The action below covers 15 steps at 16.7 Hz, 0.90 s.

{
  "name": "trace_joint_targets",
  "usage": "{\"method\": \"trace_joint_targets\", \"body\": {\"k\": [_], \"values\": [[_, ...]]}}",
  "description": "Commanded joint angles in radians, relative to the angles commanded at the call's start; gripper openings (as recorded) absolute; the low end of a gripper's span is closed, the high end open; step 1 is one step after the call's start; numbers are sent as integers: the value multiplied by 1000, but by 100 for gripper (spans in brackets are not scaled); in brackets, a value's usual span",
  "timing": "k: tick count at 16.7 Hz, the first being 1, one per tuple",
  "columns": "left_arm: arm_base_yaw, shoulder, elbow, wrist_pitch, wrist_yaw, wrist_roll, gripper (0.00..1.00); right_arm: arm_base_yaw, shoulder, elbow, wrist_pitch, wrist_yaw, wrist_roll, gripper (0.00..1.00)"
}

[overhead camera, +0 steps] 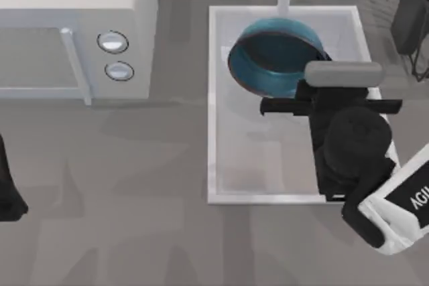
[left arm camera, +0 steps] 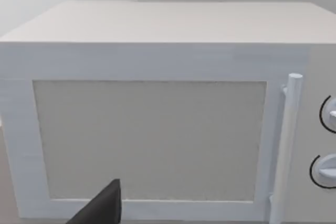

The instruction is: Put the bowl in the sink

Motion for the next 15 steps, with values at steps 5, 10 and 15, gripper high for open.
{"method": "trace_joint_targets", "body": {"k": [5, 10, 15], "values": [[0, 0, 0, 0, 0, 0, 100, -3, 172, -37, 193, -4, -2, 0], [0, 0, 0, 0, 0, 0, 100, -3, 178, -38, 200, -4, -2, 0], [0, 0, 0, 0, 0, 0, 100, -3, 178, -38, 200, -4, -2, 38]]}}
